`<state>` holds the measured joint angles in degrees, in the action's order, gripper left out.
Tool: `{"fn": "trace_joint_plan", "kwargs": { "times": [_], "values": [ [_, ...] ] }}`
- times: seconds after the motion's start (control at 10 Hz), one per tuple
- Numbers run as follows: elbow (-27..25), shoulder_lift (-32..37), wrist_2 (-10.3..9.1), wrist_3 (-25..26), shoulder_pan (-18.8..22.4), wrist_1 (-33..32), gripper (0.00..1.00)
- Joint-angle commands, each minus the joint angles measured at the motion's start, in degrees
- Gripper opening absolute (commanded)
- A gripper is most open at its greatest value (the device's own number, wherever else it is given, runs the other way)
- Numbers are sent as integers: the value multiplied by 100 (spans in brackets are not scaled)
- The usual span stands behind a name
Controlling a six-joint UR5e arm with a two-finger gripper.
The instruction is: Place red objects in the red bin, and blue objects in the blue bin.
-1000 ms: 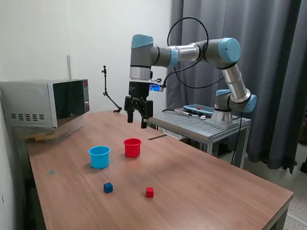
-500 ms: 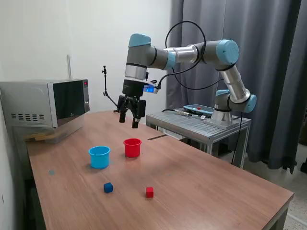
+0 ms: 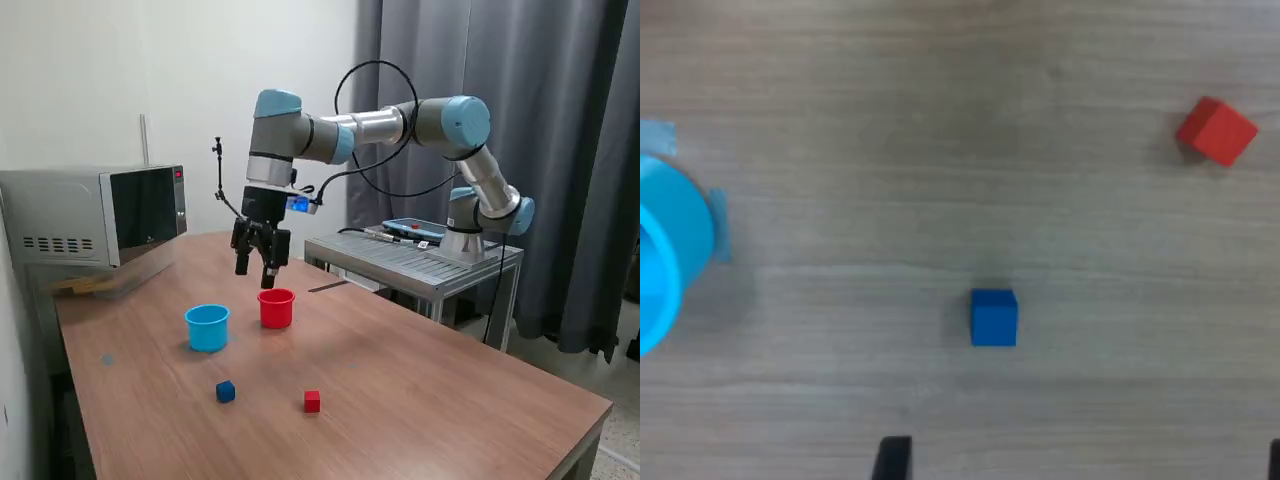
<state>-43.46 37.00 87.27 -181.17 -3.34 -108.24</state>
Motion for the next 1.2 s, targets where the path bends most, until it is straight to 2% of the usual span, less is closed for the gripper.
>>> {"fn": "trace_joint_plan", "kwargs": {
  "times": [0.0,0.8,1.1],
  "values": [
    [503,-454,-17,-6,0,14,100],
    [1909,-1791,-26,-102,-53,49,100],
    [2201,-2082,-26,-120,-114,49,100]
  ]
}}
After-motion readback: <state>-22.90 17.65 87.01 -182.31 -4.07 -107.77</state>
